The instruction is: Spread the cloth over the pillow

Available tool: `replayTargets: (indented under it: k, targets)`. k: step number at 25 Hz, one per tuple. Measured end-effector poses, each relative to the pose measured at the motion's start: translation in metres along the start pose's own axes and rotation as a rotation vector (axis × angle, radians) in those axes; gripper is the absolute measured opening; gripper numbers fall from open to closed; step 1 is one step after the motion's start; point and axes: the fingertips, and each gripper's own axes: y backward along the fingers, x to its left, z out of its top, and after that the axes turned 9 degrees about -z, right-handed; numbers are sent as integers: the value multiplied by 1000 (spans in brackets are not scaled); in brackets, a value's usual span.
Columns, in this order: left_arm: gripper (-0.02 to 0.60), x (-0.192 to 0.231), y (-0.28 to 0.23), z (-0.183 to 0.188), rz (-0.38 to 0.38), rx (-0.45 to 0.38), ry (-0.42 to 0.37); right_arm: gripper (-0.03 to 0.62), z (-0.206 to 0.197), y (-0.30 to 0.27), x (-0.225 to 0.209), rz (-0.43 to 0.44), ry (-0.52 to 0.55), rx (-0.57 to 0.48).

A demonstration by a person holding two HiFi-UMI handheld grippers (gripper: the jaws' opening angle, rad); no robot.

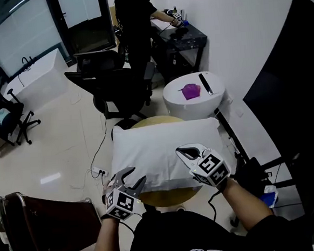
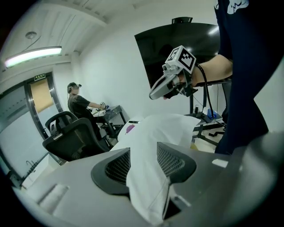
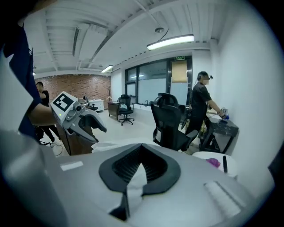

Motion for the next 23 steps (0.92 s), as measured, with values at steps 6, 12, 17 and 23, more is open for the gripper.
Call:
replayTargets:
  k: [6,12,17,23]
  targets:
    - [186,-55,-24,30,-66,-2,-33,8,-52,61,1,-46,-54,1]
    - [192,-100,-37,36,-95,27,-78,8,-95,96,13,-2,-101,22]
    - [207,-120,-37,39,-93,32,-78,8,-116,115,13,14,-117,38]
    - [207,-133,-31,38,-95,46,-73,8,-122,131,20,26,-125,45]
